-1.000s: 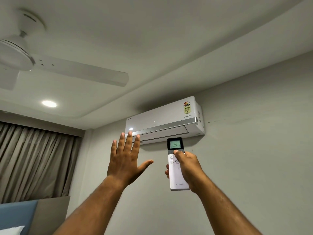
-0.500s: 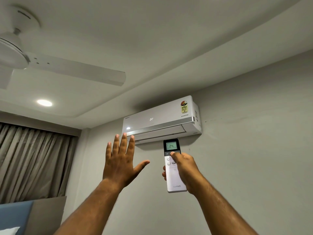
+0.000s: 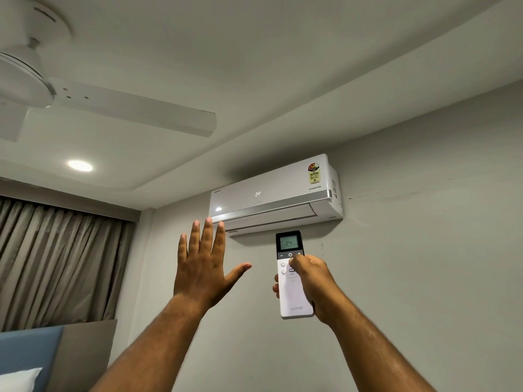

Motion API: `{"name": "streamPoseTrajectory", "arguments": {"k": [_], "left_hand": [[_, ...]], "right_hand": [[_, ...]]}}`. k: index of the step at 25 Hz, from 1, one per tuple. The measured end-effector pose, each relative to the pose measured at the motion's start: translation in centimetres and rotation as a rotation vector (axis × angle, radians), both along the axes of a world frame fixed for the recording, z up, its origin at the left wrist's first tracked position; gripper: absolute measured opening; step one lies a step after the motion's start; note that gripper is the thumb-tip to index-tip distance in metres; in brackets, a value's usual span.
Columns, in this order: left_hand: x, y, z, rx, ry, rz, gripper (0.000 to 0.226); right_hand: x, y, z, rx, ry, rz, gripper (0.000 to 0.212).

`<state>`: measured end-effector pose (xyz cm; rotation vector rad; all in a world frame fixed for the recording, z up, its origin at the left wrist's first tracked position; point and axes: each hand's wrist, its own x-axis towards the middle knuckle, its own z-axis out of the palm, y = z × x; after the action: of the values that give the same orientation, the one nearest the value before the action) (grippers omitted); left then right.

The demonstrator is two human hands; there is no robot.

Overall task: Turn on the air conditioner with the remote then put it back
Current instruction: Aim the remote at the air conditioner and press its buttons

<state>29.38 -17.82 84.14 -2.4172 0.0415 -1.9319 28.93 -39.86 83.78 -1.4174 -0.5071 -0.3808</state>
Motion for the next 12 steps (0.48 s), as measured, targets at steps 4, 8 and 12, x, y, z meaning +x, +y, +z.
{"name": "streamPoseTrajectory", "arguments": {"k": [4, 8, 12], "left_hand": [[0.4, 0.5, -0.2, -0.006, 0.005, 0.005, 0.1], [0.7, 0.5, -0.6, -0.011, 0.01, 0.019, 0.099], [1.0, 0.5, -0.8, -0.029, 0.004, 0.058, 0.101]], "right_hand": [[0.5, 0.2, -0.9, -0.027, -0.055, 0.026, 0.023], [0.8, 0.4, -1.6, 0.0, -0.06, 0.021, 0.024], [0.9, 0.7, -2.0, 0.012, -0.048, 0.015, 0.022]]}}
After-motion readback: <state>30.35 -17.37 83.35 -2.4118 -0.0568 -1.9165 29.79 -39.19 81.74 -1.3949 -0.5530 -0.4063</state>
